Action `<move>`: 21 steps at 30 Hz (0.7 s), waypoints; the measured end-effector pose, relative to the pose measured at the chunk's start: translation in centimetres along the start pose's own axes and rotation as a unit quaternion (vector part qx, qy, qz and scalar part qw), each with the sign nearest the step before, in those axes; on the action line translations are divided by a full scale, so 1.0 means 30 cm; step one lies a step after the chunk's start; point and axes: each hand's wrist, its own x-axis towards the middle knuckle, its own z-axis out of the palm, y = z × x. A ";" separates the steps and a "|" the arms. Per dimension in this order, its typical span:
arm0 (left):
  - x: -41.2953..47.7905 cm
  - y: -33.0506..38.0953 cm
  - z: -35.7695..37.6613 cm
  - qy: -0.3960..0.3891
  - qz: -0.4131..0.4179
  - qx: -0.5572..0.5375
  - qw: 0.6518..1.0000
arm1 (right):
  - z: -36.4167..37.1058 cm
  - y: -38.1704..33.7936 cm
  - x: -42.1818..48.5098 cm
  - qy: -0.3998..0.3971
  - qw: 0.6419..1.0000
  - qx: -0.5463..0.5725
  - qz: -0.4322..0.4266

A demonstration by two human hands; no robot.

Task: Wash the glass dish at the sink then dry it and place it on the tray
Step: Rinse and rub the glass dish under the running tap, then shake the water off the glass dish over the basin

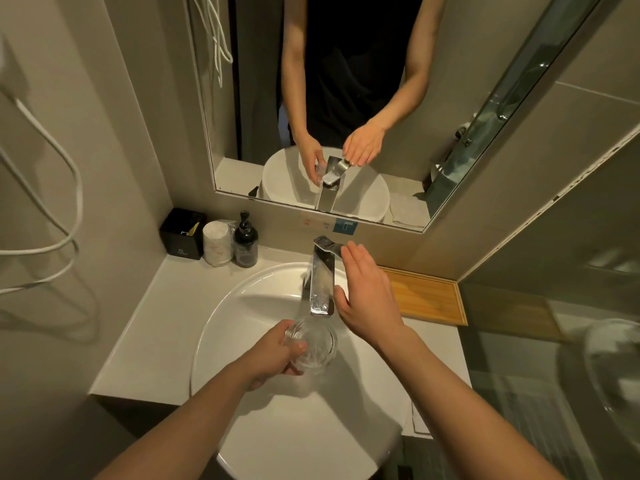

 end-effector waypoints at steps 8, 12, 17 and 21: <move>-0.023 0.019 0.011 0.005 0.001 -0.003 1.000 | 0.047 0.036 -0.061 0.004 1.000 0.027 0.003; -0.039 0.009 0.005 0.003 -0.001 -0.002 1.000 | 0.096 0.061 -0.103 -0.006 0.999 0.052 0.005; -0.065 -0.001 -0.008 0.003 0.013 0.030 0.999 | 0.191 0.021 -0.229 0.104 0.971 0.198 0.085; -0.084 0.002 -0.007 -0.001 0.034 0.056 0.998 | 0.256 0.029 -0.285 -0.109 0.933 0.313 0.140</move>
